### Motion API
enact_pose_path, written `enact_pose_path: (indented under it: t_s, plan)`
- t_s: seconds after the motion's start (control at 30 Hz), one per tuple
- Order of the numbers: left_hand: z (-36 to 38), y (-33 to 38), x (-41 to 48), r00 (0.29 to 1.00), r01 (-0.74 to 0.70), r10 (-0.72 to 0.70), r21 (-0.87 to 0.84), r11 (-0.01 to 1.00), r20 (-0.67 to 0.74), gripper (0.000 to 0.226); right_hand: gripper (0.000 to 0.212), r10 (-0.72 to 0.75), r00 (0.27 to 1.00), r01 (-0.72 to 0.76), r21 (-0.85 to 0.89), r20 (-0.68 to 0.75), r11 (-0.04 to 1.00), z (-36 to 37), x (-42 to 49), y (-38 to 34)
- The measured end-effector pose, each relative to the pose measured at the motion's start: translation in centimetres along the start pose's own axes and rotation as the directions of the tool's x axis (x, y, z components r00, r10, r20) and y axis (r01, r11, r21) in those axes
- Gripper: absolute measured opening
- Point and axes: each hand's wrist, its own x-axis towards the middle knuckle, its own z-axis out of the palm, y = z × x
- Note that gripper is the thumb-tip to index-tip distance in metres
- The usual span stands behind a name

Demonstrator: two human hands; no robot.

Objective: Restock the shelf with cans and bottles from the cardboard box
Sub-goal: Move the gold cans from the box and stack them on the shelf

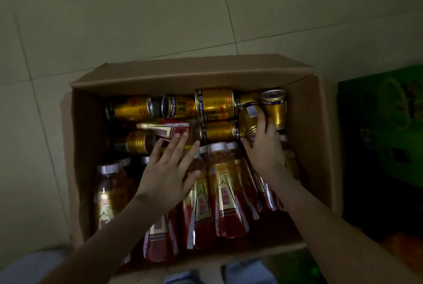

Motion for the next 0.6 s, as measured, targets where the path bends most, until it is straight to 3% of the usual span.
enact_pose_path:
  t_s: [0.27,0.4,0.5,0.6]
  plan:
    - [-1.7,0.2,0.4,0.998,0.003,-0.010,-0.128,0.992,-0.057,0.061,0.076,-0.176,0.973,0.200,0.160,-0.152,0.967,-1.6,-2.3,-0.2]
    - [-5.0,1.8,2.6,0.976,-0.099,0.065,-0.154,0.983,-0.209,0.087,0.078,-0.388,0.899,0.425,0.197,-0.201,0.883,-4.4,-5.7,-1.0]
    - [-7.2,2.8,4.0,0.912,-0.261,0.208,-0.108,0.959,-0.353,0.085,0.075,-0.542,0.822,0.569,0.255,-0.173,0.781,-6.0,-7.3,-2.6]
    - [-7.7,2.4,4.4,0.912,-0.261,0.203,-0.123,0.958,-0.355,0.080,0.086,-0.550,0.834,0.481,0.533,-0.035,0.696,-6.7,-7.1,-3.6]
